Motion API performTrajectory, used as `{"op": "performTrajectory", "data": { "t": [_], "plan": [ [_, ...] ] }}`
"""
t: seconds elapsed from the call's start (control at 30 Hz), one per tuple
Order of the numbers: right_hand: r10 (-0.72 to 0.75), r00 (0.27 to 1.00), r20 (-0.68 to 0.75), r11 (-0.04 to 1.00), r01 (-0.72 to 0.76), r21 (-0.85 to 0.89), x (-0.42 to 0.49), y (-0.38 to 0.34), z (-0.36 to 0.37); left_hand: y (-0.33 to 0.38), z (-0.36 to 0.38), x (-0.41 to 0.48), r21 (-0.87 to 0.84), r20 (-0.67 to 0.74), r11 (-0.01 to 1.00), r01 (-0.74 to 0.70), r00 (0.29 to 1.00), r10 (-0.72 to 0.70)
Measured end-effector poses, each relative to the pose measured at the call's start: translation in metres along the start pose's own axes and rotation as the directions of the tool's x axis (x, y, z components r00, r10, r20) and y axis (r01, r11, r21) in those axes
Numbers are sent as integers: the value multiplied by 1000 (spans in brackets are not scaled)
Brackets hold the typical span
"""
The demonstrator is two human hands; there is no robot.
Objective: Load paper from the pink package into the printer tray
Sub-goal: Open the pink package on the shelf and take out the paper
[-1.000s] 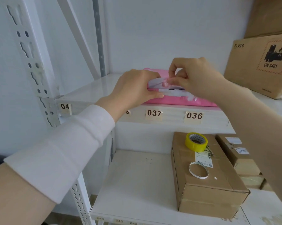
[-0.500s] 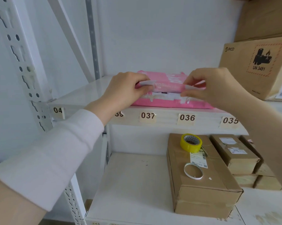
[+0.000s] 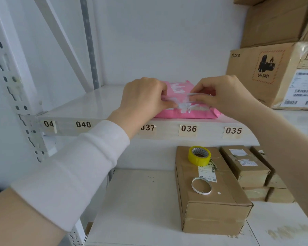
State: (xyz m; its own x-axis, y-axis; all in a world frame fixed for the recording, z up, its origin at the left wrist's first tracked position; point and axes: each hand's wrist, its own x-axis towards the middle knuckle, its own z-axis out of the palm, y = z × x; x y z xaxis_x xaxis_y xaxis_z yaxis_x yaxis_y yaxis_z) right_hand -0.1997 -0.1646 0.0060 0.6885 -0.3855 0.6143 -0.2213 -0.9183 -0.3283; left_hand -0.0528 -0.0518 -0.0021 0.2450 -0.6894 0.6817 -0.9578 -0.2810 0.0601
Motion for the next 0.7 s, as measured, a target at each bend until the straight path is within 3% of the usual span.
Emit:
{"op": "performTrajectory", "data": {
  "t": [0.3, 0.37, 0.43, 0.5, 0.63, 0.7],
  "plan": [
    [63, 997, -53, 998, -63, 2, -19, 27, -17, 3, -1, -4, 28, 12, 1000, 2, 1000, -2],
    [50, 997, -57, 998, -52, -35, -14, 27, -19, 8, 3, -9, 47, -158, 989, -141, 977, 147],
    [53, 998, -42, 998, -54, -42, -10, 28, -21, 19, 10, -19, 42, -336, 932, -361, 873, 353],
    [41, 999, -34, 998, -43, -39, -8, 28, -22, 31, 22, -26, 50, -337, 873, -485, 815, 472],
    [-32, 999, -38, 999, 33, 37, -10, 29, -20, 45, 45, -23, 63, -230, 918, -391, 890, 395],
    [-113, 986, -124, 994, 111, -19, -15, 33, -17, 50, 50, -19, 55, -251, 944, -325, 911, 328]
  ]
}}
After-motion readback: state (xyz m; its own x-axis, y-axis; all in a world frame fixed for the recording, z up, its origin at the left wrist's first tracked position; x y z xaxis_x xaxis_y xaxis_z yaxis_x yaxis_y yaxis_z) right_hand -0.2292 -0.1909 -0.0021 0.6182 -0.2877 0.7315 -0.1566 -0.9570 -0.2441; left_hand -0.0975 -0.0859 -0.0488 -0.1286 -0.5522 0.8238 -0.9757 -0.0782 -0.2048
